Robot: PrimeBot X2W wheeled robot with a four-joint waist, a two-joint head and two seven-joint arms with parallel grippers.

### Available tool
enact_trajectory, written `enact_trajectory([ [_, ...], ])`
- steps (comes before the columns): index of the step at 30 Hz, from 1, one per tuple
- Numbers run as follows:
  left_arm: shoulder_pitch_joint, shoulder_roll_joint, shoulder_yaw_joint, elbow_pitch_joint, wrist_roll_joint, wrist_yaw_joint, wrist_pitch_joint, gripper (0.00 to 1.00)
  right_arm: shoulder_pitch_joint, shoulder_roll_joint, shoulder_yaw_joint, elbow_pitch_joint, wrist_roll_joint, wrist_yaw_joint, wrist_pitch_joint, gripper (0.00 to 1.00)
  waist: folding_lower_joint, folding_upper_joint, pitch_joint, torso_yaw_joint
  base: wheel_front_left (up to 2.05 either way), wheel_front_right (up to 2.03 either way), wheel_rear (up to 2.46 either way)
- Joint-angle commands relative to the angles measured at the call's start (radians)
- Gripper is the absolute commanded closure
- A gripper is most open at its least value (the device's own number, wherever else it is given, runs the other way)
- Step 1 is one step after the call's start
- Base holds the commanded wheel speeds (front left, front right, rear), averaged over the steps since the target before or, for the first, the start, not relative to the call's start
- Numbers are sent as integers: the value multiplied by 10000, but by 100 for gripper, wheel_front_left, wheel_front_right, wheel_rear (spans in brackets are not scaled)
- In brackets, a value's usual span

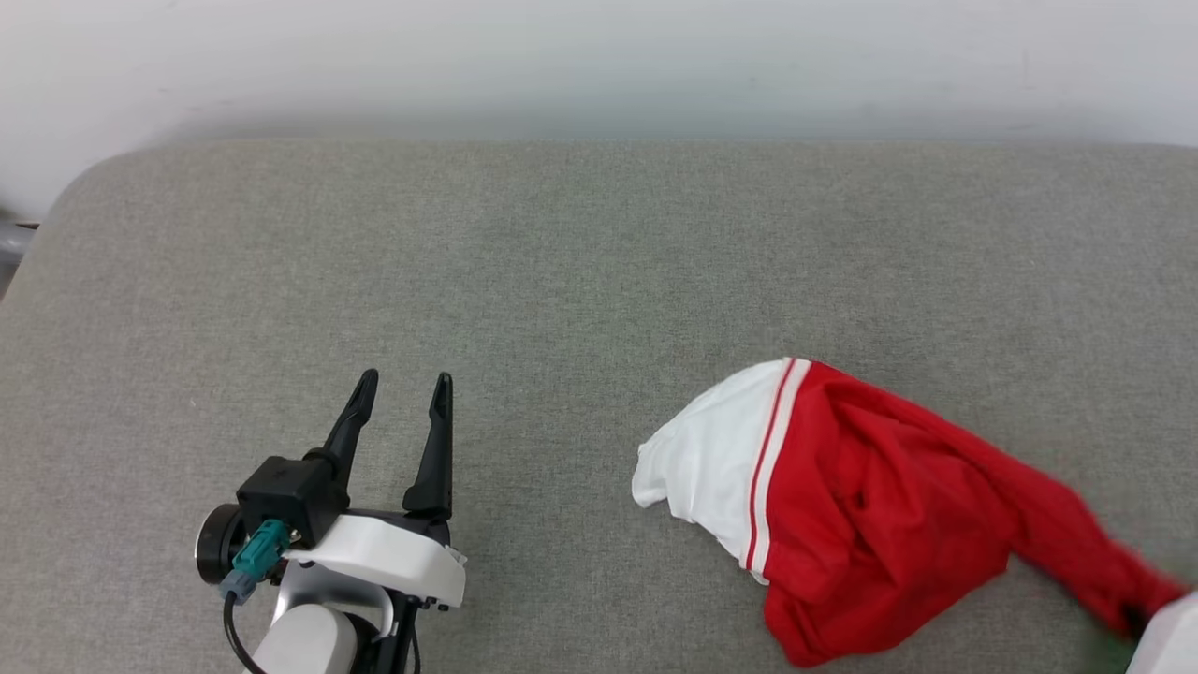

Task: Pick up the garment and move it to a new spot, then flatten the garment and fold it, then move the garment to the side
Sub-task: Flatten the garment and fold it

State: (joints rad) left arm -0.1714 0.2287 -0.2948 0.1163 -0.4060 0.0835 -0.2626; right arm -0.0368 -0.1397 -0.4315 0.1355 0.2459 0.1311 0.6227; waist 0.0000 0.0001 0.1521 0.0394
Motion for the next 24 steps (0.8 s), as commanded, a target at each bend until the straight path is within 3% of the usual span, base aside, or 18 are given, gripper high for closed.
enact_trajectory([
  [1,108,45,2,40,-31,56,14,0,552,318,-37,133,-35,-7,37,100,0,-1,-50,-19,0,0,0],
  [2,144,42,6,65,-70,50,32,0,749,453,28,245,52,-8,-4,100,0,-1,-67,-25,0,0,0],
  [3,176,51,10,79,-90,55,33,0,898,568,166,324,59,-8,-102,92,0,-1,-80,-33,0,0,0],
  [4,197,75,25,101,-107,64,40,0,1043,683,308,383,117,-7,-282,60,0,-1,-92,-45,0,0,0],
  [5,215,96,36,121,-106,78,56,0,1128,752,421,416,197,-4,-577,0,0,-1,-116,-60,0,0,0],
  [16,642,261,-6,193,-244,156,219,0,574,886,662,22,-230,-7,-5643,0,0,-1,-785,-131,0,0,0],
  [24,924,387,-13,165,-303,292,486,0,832,905,1767,-917,-470,-7,-6488,0,0,-1,-1173,-238,0,0,0],
])
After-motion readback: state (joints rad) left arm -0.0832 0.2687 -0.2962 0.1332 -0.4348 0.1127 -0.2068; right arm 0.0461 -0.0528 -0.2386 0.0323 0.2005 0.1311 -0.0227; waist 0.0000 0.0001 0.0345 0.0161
